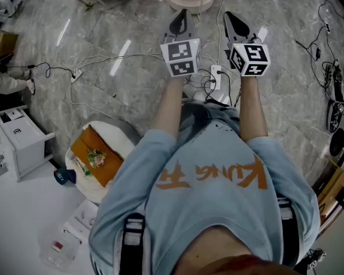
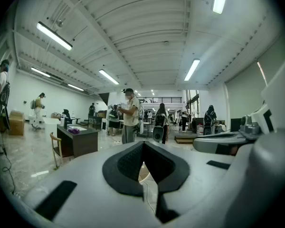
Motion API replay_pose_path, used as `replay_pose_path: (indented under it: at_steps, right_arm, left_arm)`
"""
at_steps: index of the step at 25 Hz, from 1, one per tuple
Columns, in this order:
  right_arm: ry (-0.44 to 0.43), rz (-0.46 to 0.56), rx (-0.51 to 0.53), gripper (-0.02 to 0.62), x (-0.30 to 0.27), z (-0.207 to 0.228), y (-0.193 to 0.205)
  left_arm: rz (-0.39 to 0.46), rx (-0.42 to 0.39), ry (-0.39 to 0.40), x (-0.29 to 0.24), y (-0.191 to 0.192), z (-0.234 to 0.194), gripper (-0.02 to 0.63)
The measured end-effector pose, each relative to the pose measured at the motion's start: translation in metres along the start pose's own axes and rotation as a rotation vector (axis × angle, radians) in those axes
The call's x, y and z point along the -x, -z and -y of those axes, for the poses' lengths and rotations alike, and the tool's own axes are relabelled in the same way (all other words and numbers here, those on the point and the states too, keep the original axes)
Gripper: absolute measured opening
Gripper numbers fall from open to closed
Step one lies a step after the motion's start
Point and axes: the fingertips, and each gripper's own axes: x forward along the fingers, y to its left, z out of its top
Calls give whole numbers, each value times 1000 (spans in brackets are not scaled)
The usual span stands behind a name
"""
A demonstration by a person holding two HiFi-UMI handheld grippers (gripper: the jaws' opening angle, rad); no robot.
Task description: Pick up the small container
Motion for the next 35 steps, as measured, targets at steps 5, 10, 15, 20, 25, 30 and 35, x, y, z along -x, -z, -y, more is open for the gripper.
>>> replay_pose_path:
  at_steps: [5,10,15,20,25,30,35]
  right_arm:
    - [-5,4,0,6,5,3,-3]
    - [48,59,-65,8,6,21,-13]
    - [21,66,-63,12,12,27,-24]
    - [56,78,-225,12,22,54,-12]
    - [93,93,-288,12,27,72,-4]
    - [57,90,-255,12,11,63,-10]
    - [78,99,-224,12,-2,76,-20]
  left_arm:
    - [2,-6,5,2,-4,7,23]
    - [9,-11,2,-1,-10,7,24]
    - [-59,-27,1,-4,15,10,23]
    - [-48,-27,5,-3,12,11,23]
    - [-40,-19,-16,-4,8,1,24]
    - [-32,-3,-22,-11,8,-9,24]
    - [-10,8,-5,-33,-3,-13,23]
